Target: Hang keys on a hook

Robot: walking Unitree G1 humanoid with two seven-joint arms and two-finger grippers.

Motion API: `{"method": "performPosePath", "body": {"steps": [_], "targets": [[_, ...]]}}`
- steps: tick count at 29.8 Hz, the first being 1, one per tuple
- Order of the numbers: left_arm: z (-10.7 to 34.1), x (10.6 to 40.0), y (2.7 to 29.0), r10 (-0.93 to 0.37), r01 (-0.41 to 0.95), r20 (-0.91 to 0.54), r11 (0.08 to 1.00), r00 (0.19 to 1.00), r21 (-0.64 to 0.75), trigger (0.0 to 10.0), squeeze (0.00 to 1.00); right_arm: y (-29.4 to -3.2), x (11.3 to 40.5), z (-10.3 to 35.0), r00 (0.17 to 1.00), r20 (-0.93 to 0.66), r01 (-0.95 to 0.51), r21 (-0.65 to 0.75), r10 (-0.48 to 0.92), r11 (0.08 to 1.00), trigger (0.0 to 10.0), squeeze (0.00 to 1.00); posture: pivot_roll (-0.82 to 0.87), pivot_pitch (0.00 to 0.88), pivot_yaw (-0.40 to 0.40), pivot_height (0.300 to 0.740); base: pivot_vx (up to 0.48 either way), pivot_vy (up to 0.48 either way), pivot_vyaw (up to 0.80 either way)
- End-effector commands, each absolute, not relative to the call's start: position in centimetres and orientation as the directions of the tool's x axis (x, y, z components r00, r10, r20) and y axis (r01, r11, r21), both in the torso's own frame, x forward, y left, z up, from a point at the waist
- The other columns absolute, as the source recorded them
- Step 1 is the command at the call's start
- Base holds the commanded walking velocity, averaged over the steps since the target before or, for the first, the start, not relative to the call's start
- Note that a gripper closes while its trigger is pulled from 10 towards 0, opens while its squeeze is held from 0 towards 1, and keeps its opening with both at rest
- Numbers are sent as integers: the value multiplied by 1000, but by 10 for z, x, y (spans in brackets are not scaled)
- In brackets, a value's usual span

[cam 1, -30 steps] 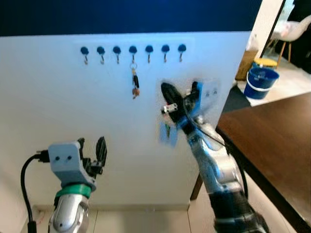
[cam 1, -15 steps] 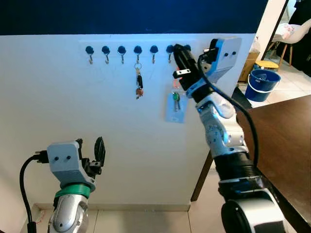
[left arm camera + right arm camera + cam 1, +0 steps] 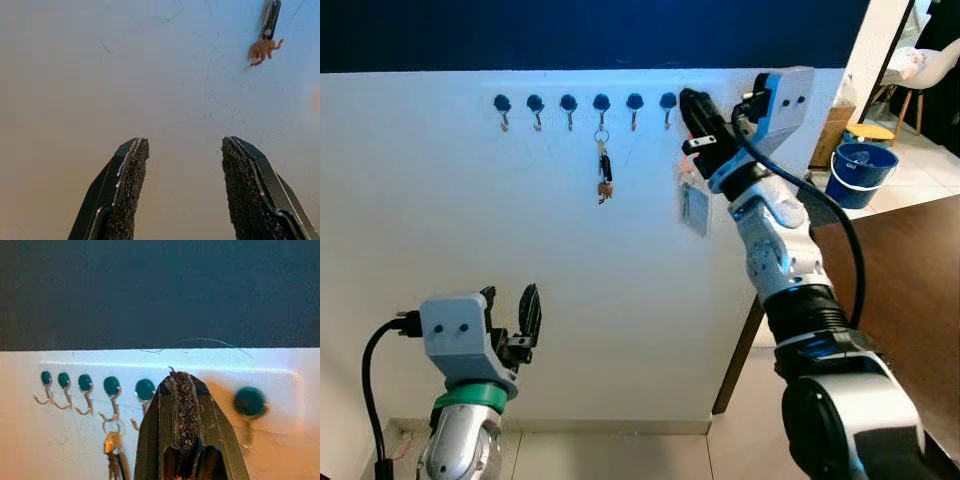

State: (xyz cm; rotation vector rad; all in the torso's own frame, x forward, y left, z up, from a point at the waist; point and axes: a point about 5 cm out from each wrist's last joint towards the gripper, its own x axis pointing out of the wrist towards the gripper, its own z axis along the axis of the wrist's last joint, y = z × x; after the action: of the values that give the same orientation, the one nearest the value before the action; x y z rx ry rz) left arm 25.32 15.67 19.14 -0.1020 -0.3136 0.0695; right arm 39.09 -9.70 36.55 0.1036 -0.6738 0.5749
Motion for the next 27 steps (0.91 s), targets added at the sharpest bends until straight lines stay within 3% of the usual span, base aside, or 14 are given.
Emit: {"method": "performPosePath", "body": {"steps": [1,11,13,27], "targets": [[189,250,159,83,-54,285,993,955,-108,10000,0,-89,389,378,589,646,-562,-105,486,821,10000,0,-111,103,118,740,0,0,0],[191,245,164,99,-73,280,992,955,-104,10000,0,-97,393,402,577,684,-531,-100,446,841,10000,0,-83,144,106,740,0,0,0],[190,242,163,99,-72,271,992,958,-107,10000,0,-111,394,408,595,703,-483,-75,390,872,10000,0,-80,148,106,740,0,0,0],[190,243,156,81,-50,261,991,962,-121,10000,0,-140,395,405,607,726,-403,-69,324,912,10000,0,-90,154,120,740,0,0,0]]}}
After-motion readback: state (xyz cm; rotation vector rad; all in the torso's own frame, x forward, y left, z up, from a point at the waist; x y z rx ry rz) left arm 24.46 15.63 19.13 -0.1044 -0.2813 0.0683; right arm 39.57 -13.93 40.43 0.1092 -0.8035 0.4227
